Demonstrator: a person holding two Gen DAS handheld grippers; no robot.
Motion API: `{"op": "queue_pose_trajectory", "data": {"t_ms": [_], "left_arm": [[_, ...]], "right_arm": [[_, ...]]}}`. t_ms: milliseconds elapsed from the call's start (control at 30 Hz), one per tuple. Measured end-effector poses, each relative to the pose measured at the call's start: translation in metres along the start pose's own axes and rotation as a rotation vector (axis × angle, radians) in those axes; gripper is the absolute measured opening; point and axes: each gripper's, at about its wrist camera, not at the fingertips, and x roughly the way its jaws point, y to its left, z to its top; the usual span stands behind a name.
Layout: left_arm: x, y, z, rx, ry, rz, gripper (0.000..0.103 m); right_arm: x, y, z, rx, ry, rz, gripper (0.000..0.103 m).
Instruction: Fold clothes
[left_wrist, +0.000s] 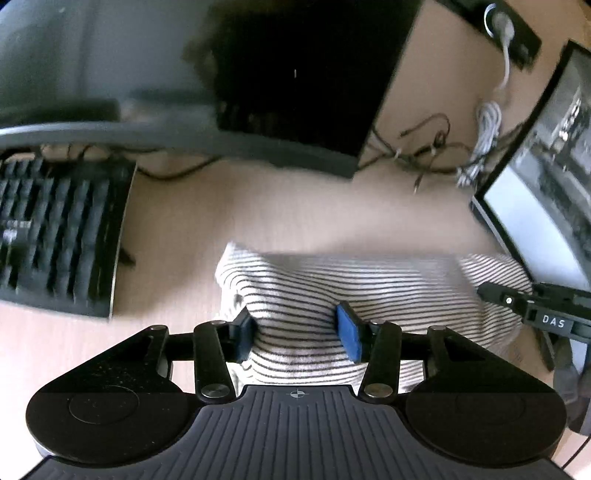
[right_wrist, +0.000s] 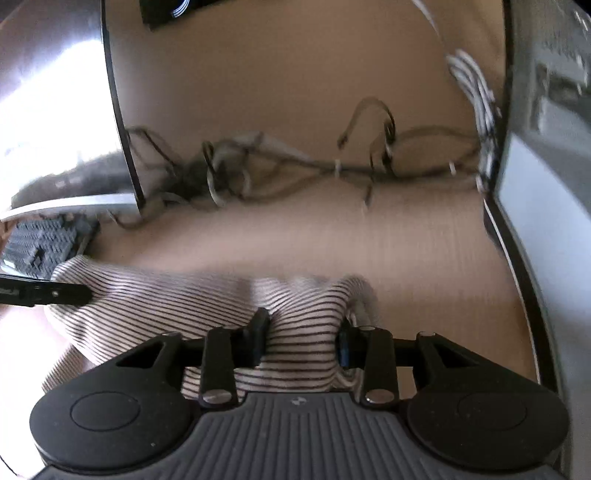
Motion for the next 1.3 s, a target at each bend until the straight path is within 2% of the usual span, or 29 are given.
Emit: {"op": "queue_pose_trajectory", "data": {"t_ms": [67, 167, 233, 367, 400, 467, 533, 633, 700, 767, 833, 933, 1000, 1133, 1200, 1267, 1300], "left_arm": [[-0.004, 0.000, -0.005, 0.014, -0.004, 0.011, 0.054], [-0.008, -0.001, -0.008, 0.024, -0.004, 0.016, 0.055], [-0.010, 0.001, -0.009, 0.022, -0.005, 0.016, 0.055], [-0.012, 0.002, -0.010, 0.020, -0.007, 0.017, 0.055], [-0.012, 0.002, -0.011, 0.020, -0.007, 0.017, 0.055], [-0.012, 0.003, -0.011, 0.016, -0.006, 0.017, 0.058], [-0.011, 0.005, -0.011, 0.003, -0.001, 0.023, 0.064], [-0.007, 0.011, -0.012, -0.028, 0.009, 0.027, 0.074], [-0.006, 0.014, -0.012, -0.049, 0.017, 0.032, 0.082], [-0.006, 0.018, -0.011, -0.067, 0.022, 0.028, 0.083], [-0.015, 0.022, -0.007, -0.093, -0.005, 0.024, 0.083], [-0.033, 0.027, 0.004, -0.114, -0.090, 0.028, 0.081], [-0.032, 0.028, 0.014, -0.131, -0.098, 0.015, 0.078], [-0.001, 0.022, 0.029, -0.118, -0.020, 0.040, 0.071], [0.013, 0.019, 0.032, -0.113, 0.015, 0.048, 0.062], [0.021, 0.018, 0.031, -0.120, 0.044, 0.046, 0.060], [0.021, 0.017, 0.029, -0.114, 0.050, 0.049, 0.061]], "right_arm": [[-0.004, 0.002, -0.006, -0.013, -0.005, -0.019, 0.049], [-0.013, 0.002, -0.004, -0.012, -0.010, -0.034, 0.055], [-0.018, 0.001, -0.001, 0.002, -0.019, -0.036, 0.055], [-0.027, 0.004, 0.005, 0.017, -0.048, -0.040, 0.053], [-0.028, 0.007, 0.006, 0.012, -0.056, -0.042, 0.050], [-0.032, 0.014, 0.007, -0.016, -0.073, -0.071, 0.039], [-0.037, 0.020, 0.006, -0.049, -0.108, -0.118, 0.037], [-0.042, 0.023, 0.007, -0.035, -0.140, -0.068, 0.037], [-0.035, 0.025, 0.004, -0.036, -0.113, -0.017, 0.037], [-0.023, 0.029, -0.003, -0.055, -0.069, -0.009, 0.038], [-0.013, 0.031, -0.010, -0.070, -0.033, -0.034, 0.039], [-0.014, 0.032, -0.015, -0.076, -0.024, -0.029, 0.039], [-0.017, 0.032, -0.016, -0.081, -0.014, -0.023, 0.039], [-0.025, 0.029, -0.003, -0.028, 0.010, -0.011, 0.039], [-0.036, 0.024, 0.011, 0.026, -0.028, -0.037, 0.040], [-0.038, 0.015, 0.023, 0.068, -0.056, -0.085, 0.057], [-0.031, 0.010, 0.023, 0.087, -0.029, -0.090, 0.059]]}}
